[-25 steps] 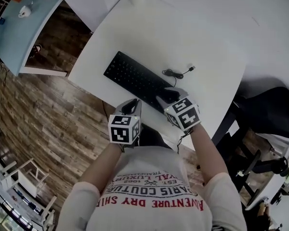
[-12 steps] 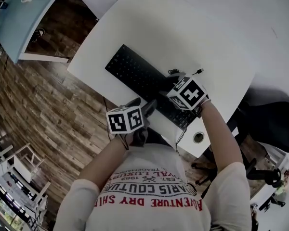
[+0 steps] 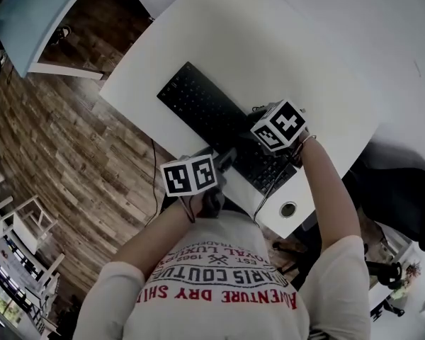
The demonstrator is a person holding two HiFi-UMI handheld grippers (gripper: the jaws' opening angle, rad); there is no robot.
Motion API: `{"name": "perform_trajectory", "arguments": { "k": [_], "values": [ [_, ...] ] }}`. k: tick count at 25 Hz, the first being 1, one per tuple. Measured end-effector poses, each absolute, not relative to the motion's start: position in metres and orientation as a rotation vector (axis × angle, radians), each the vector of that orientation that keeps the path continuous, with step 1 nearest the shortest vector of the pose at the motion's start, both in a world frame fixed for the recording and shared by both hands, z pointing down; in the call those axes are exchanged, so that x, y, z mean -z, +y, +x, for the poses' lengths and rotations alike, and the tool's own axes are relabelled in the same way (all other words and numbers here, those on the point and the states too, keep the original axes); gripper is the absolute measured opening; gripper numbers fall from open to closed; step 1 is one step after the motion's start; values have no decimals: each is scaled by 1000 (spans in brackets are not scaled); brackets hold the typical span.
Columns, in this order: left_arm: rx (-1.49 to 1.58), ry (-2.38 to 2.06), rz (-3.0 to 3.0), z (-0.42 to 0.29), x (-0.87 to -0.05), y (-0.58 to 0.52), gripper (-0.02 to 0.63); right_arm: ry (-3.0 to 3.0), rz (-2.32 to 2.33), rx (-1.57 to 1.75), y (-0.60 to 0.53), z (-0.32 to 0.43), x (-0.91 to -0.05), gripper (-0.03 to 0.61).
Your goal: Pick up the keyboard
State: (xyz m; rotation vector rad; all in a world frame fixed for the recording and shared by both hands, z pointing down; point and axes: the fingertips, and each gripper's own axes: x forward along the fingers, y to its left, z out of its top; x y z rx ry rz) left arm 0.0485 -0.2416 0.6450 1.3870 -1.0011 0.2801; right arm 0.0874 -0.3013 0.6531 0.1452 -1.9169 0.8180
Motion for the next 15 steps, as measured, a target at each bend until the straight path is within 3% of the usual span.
{"name": "perform_trajectory", "arguments": {
  "k": [9,15],
  "values": [
    [-307,-1103,1302,50,-650,-244,308,-1858,61,-841,-301,85,-656,230],
    [-199,-1097,1264,44,-652,-244,308,-1798,4,-1025,-299,90,-655,165]
  ]
}}
